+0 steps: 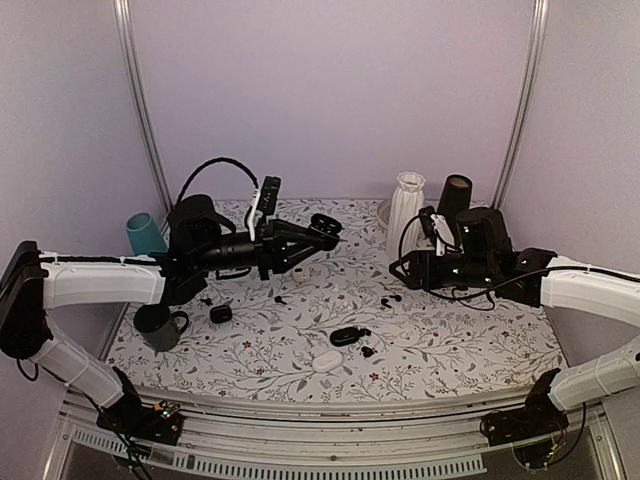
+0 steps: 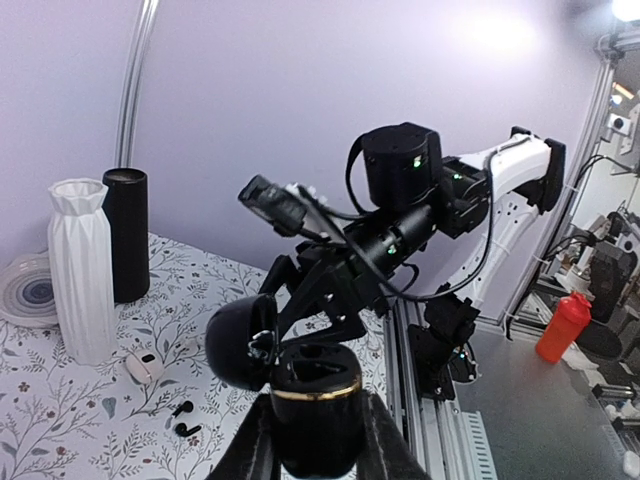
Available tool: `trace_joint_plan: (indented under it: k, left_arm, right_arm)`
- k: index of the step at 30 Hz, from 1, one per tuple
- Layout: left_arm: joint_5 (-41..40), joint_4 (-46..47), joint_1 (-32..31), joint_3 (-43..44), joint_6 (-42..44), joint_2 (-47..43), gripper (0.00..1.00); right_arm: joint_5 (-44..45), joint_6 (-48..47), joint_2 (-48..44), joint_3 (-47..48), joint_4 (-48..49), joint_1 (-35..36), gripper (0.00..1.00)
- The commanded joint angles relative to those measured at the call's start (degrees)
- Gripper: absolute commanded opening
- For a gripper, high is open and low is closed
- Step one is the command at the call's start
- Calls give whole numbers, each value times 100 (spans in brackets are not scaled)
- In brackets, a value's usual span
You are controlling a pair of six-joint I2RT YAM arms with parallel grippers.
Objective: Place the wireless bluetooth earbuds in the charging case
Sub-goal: Move the left earbud to the center of the board.
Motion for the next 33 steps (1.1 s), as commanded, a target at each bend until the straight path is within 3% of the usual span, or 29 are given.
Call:
trace_joint_plan:
  k: [1,11,33]
  left_arm:
    - [32,129,59,-12,-11,-160,0]
    - [-12,102,67,-121,-72,-335,0]
    - [-31,87,67,-180,-133,-404,0]
  right_arm:
    - [258,530,536,-12,-368,-294,56]
    - [212,837,2083,345,-354,-526,38]
    - [1639,1556,3494,1141,-663,-522,34]
